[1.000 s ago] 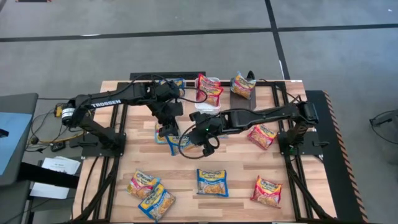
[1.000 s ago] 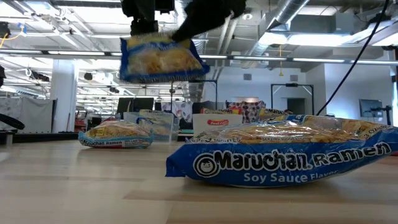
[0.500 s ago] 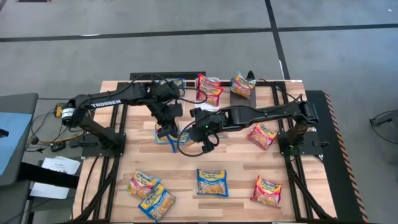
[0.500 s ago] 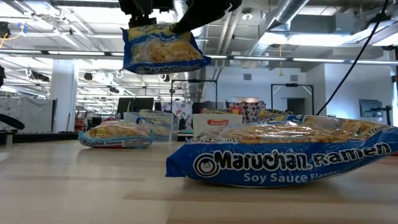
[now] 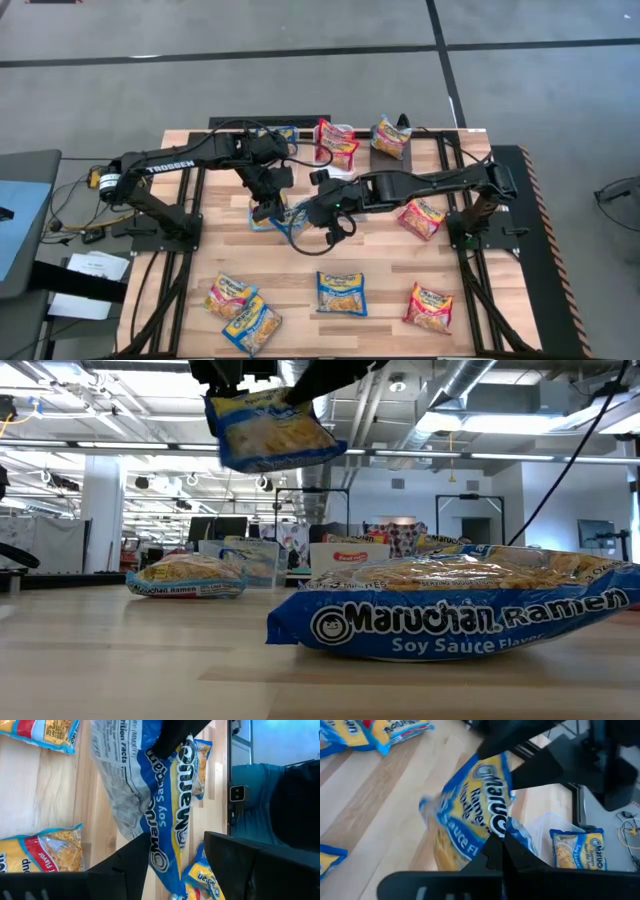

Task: Sort Maruchan noodles
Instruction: Put the blue noodle pack into the transparent bin

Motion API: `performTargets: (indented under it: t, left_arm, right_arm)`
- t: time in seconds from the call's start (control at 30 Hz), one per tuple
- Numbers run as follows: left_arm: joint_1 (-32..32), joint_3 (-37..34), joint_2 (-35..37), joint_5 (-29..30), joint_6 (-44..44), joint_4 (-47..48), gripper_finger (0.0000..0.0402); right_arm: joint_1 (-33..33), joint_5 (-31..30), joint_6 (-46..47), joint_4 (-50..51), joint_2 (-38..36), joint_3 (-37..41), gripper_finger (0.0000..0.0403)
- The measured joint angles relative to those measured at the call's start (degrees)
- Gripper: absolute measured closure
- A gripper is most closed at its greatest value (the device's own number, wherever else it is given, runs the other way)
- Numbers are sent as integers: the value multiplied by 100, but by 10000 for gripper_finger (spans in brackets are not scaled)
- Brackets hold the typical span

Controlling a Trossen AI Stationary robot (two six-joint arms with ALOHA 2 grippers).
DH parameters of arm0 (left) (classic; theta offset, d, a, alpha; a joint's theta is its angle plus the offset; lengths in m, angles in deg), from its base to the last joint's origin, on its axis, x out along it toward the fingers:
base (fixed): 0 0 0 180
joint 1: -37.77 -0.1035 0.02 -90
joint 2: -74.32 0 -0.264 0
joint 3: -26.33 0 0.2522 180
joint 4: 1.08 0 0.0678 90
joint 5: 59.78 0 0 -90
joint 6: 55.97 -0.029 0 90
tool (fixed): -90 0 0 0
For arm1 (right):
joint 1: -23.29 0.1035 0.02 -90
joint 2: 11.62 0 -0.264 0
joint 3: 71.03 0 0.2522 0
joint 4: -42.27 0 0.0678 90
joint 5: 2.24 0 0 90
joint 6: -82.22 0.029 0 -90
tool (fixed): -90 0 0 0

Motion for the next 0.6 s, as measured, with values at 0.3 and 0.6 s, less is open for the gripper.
performTargets:
  t: [0.3,0.6]
  left_arm:
    - [4,0,0,62,80,-15,226]
    - [4,2,4,139,136,-78,226]
  right_arm:
    - [-56,4,-6,-192,0,0,398]
    - [62,4,113,-119,0,-234,398]
